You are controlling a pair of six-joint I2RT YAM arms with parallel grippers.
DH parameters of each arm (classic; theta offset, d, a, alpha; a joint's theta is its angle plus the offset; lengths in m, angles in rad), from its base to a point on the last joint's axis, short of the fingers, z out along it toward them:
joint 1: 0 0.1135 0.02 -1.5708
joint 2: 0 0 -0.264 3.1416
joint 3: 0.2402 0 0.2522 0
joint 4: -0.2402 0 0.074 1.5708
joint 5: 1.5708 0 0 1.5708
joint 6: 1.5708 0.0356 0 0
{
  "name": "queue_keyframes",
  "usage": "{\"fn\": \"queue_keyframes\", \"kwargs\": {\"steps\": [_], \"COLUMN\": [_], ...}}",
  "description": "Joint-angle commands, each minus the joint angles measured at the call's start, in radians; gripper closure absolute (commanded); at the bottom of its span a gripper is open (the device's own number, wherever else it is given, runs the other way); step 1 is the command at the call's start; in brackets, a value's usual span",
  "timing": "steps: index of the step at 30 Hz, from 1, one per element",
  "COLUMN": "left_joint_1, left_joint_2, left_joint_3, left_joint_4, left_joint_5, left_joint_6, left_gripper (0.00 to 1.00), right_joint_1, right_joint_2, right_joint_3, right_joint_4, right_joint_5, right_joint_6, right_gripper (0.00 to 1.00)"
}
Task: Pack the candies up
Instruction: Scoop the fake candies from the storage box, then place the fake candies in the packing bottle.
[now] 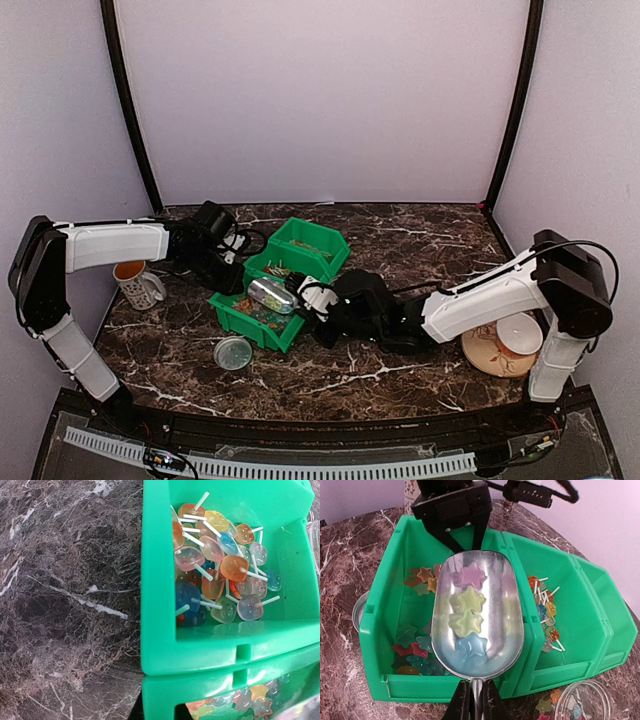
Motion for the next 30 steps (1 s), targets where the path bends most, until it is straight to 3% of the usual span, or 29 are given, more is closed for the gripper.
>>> {"fn": "queue_keyframes", "kwargs": {"steps": [1, 6, 11, 30], "left_joint_1": [-0.003, -0.003, -0.003, -0.002], "left_joint_2": [-0.055, -0.056, -0.057, -0.061], "left_joint_3": [0.060, 0.060, 0.060, 0.060], "left_joint_4": [0.106, 0.105, 0.103, 0.100], "left_joint_5": [0.033, 0.027, 0.022, 0.018], "left_joint_6": [-0.012, -0.012, -0.010, -0.012], "left_gripper": [1.00, 1.00, 1.00, 1.00], "right_joint_1": [-0.007, -0.008, -0.008, -0.043], "right_joint_2": [-0.075, -0.113, -0.167, -0.455], "right_joint_3": [-0.059, -0.107, -0.123, -0.131], "right_joint_4": [0.204, 0.269, 0.224, -0.438], "right_joint_5": [0.027, 0.067, 0.123, 0.390], "right_joint_6": [0.024, 0.020, -0.012, -0.019], "right_gripper": [1.00, 1.00, 1.00, 1.00]}}
